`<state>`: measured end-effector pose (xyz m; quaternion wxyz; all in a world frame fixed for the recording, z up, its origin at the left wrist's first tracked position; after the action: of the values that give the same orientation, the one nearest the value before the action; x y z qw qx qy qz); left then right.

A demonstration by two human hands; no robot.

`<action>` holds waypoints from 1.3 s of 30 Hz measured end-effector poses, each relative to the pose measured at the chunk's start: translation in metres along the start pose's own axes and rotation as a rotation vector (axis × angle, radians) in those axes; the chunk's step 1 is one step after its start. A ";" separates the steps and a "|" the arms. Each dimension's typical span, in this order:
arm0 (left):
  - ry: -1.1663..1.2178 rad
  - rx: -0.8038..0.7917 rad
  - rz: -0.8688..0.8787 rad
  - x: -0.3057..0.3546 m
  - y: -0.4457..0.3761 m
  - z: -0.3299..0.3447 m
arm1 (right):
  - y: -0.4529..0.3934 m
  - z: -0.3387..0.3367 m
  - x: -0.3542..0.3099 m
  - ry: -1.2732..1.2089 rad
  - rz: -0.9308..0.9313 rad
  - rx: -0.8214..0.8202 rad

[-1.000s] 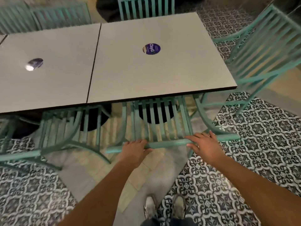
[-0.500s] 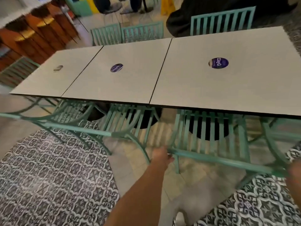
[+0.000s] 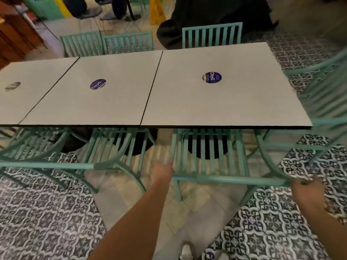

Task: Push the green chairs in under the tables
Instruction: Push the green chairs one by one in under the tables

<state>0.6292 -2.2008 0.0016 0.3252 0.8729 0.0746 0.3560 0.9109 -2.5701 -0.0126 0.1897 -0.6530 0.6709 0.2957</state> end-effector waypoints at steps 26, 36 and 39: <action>-1.013 -0.356 1.408 0.216 0.331 0.433 | -0.116 -0.221 0.081 0.277 -0.299 -0.187; -0.991 -0.383 1.515 0.331 0.371 0.599 | -0.307 -0.304 0.119 0.273 -0.324 -0.107; -0.971 -0.363 1.529 0.383 0.371 0.653 | -0.379 -0.325 0.125 0.303 -0.306 -0.112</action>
<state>1.3102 -2.6870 0.1024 0.1289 0.6739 -0.7236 0.0752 1.3191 -2.8641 0.0953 0.0931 -0.7937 0.5673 0.1988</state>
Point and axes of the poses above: each hand's wrist, its own y-axis away from the middle knuckle, its own z-axis out of the palm, x = y × z, the point moved 5 cm from there along -y, towards the middle knuckle, and after that the axes turned 3 degrees about -z, right-handed, at the moved point
